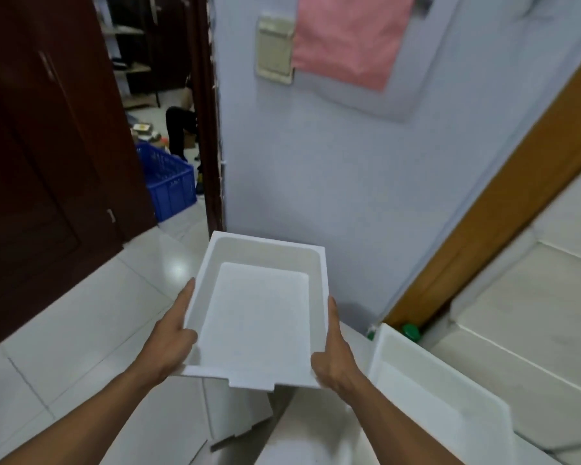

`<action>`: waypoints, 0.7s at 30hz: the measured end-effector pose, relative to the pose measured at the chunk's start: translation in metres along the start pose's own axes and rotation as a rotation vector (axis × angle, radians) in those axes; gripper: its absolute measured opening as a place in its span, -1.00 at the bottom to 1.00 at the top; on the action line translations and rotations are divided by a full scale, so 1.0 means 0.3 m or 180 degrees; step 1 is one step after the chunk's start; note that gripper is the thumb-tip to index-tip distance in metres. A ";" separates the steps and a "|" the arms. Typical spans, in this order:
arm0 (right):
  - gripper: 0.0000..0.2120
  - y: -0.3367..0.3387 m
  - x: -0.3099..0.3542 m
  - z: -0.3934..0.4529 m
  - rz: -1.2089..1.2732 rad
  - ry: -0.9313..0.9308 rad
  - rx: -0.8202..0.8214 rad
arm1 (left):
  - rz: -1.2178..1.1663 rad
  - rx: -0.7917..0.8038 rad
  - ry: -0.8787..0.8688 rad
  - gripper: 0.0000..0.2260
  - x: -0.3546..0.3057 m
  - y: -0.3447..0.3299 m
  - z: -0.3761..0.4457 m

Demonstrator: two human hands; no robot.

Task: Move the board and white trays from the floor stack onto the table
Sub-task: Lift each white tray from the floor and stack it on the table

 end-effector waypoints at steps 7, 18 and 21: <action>-0.03 0.291 -0.019 -0.259 0.0060 0.0011 -0.0230 | 0.0242 0.0353 -0.0247 -0.24 -0.206 -0.157 -0.210; -0.05 0.511 -0.245 -0.652 0.0214 -0.0224 -0.0676 | 0.0530 0.0756 -0.0100 -0.21 -0.203 -0.468 -0.431; -0.05 0.482 -0.289 -0.697 0.0239 -0.0321 -0.0598 | 0.0492 0.0728 -0.0041 -0.21 -0.133 -0.484 -0.485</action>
Point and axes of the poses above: each hand's wrist, its own z-axis towards the middle knuckle, its own y-axis out of the back of the hand, x = y × z, the point moved 6 cm from there along z, towards the middle knuckle, and after that the axes turned 8 degrees about y, right-handed, at the moved point
